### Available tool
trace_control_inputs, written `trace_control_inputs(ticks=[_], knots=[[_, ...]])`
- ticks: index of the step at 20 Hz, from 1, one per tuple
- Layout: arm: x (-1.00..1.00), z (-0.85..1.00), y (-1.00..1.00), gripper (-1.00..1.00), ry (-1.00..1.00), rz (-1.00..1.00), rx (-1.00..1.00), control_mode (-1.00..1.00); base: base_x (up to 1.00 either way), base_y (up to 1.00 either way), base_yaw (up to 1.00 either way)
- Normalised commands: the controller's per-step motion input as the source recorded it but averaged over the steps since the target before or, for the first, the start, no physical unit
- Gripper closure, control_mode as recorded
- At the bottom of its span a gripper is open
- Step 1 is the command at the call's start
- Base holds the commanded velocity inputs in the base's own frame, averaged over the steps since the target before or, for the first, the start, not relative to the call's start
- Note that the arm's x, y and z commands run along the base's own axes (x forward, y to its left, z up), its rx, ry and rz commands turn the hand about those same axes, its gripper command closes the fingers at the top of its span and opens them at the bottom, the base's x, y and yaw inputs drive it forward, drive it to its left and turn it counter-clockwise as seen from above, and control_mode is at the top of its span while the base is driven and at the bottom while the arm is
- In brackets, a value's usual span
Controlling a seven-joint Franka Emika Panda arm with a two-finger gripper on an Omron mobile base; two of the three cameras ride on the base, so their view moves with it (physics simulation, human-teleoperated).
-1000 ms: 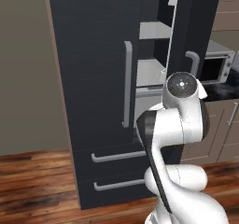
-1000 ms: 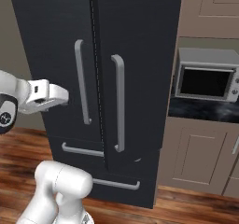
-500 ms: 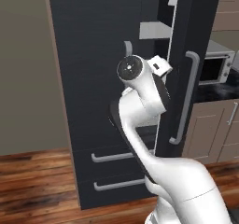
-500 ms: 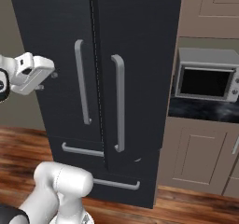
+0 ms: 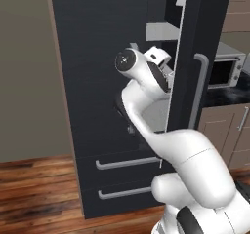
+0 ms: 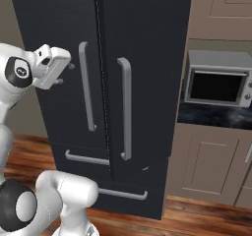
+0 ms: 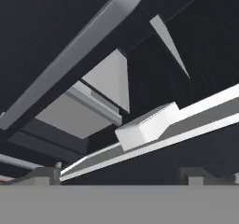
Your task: There is a bowl on the dining counter. Grab a lemon wedge from the fridge and place it in the bowl. Then get the liquor bottle and glass cup from the cabinet and place them next to the bowl.
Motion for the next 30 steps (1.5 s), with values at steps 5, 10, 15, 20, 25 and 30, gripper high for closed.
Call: trace_control_inputs(ticks=[5, 10, 15, 20, 25, 30], knots=[[0.58, 0.00, -0.42, -1.00, 0.00, 0.00, -0.04, -1.00, 0.00, 0.00, 0.00], [0.41, 0.00, -0.48, -1.00, 0.00, 0.00, -0.01, -1.00, 0.00, 0.00, 0.00], [0.02, 0.00, -0.50, -1.00, 0.00, 0.00, -0.02, -1.00, 0.00, 0.00, 0.00], [-0.20, 0.00, -0.60, -1.00, 0.00, -0.01, 0.00, -1.00, 0.00, 0.00, 0.00], [-0.29, -0.01, -0.68, -1.00, 0.00, -0.01, 0.00, -1.00, 0.00, 0.00, 0.00], [-0.16, -0.01, -0.79, -1.00, 0.01, -0.01, 0.00, -1.00, 0.00, 0.00, 0.00]])
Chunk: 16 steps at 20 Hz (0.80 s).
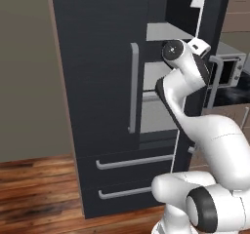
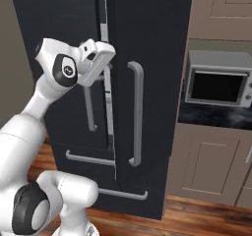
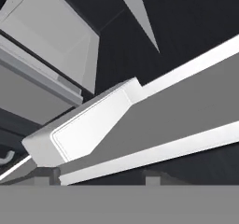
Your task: There is a bowl on the dining counter. Grab a lemon wedge from the fridge and place it in the bowl. Then get the liquor bottle and glass cup from the cabinet and place them next to the bowl.
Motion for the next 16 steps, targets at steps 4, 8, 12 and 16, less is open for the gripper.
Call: trace_control_inputs(ticks=[4, 8, 12, 16], knots=[[-0.03, -0.02, -0.95, -1.00, 0.04, 0.00, 0.02, -1.00, 0.00, 0.00, 0.00], [0.00, -0.04, -1.00, -1.00, 0.05, 0.00, 0.05, -1.00, 0.00, 0.00, 0.00], [0.00, -0.09, -1.00, -1.00, 0.06, 0.00, 0.07, -1.00, 0.00, 0.00, 0.00], [0.00, -0.14, -1.00, -1.00, 0.06, 0.00, 0.09, -1.00, 0.00, 0.00, 0.00]])
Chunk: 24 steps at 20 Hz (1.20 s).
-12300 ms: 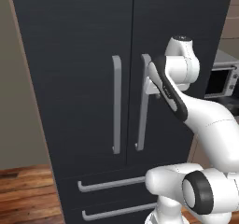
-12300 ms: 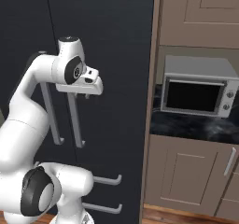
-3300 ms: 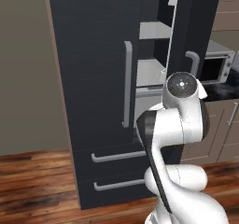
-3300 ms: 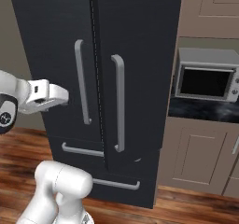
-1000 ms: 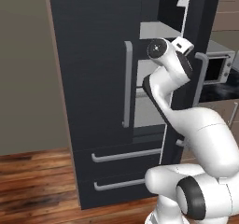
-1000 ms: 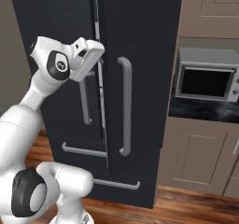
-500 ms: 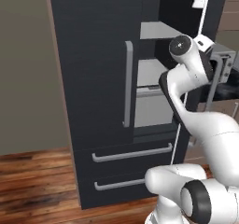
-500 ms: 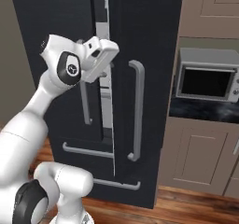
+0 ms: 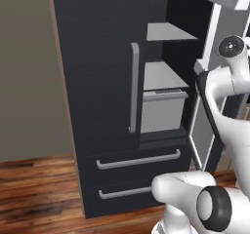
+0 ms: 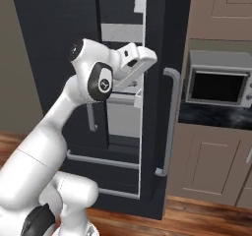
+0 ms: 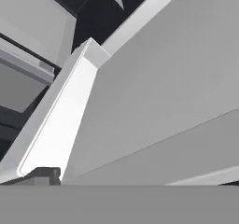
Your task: There is a bowl on the dining counter. Grab a lemon wedge from the fridge and place it in the bowl. Then get the liquor bottle and glass cup from the cabinet and place them next to the bowl.
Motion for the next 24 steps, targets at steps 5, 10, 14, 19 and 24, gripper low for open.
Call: trace_control_inputs(ticks=[5, 10, 14, 19, 24], knots=[[0.01, -0.16, -0.97, -1.00, 0.06, 0.00, 0.08, -1.00, 0.00, 0.00, 0.00], [0.11, -0.05, -0.59, -1.00, 0.01, 0.00, 0.04, -1.00, 0.00, 0.00, 0.00], [-0.70, 0.00, 0.11, -1.00, -0.22, 0.03, 0.00, -1.00, 0.00, 0.00, 0.00], [-0.78, -0.05, 0.72, -1.00, -0.08, 0.05, 0.00, -1.00, 0.00, 0.00, 0.00], [-0.51, -0.21, 0.99, -1.00, -0.04, 0.01, 0.03, -1.00, 0.00, 0.00, 0.00]])
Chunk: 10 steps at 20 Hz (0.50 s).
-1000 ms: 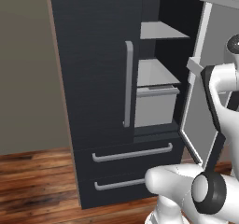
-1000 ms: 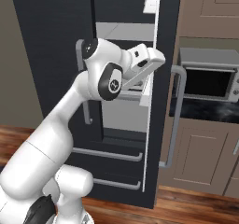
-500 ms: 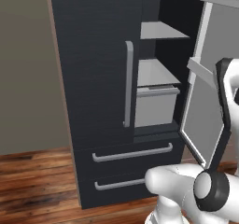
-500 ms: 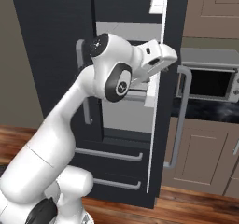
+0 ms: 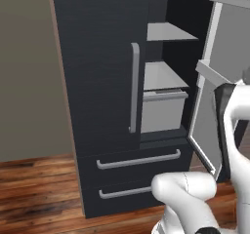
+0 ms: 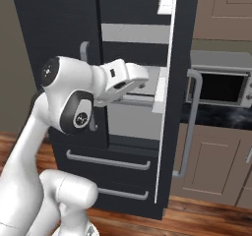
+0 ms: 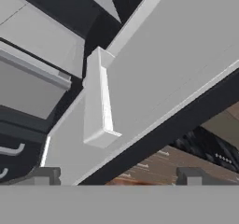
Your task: There is a bowl on the dining counter. Grab a lemon wedge from the fridge and place it in the bowl. Then get the liquor bottle and glass cup from the cabinet and place them next to the bowl.
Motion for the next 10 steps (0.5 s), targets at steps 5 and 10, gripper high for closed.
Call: trace_control_inputs(ticks=[5, 10], knots=[[-0.04, -0.28, 1.00, -1.00, -0.01, 0.00, 0.09, -1.00, 0.00, 0.00, 0.00], [0.21, -0.22, 1.00, -1.00, -0.03, 0.00, 0.17, -1.00, 0.00, 0.00, 0.00]])
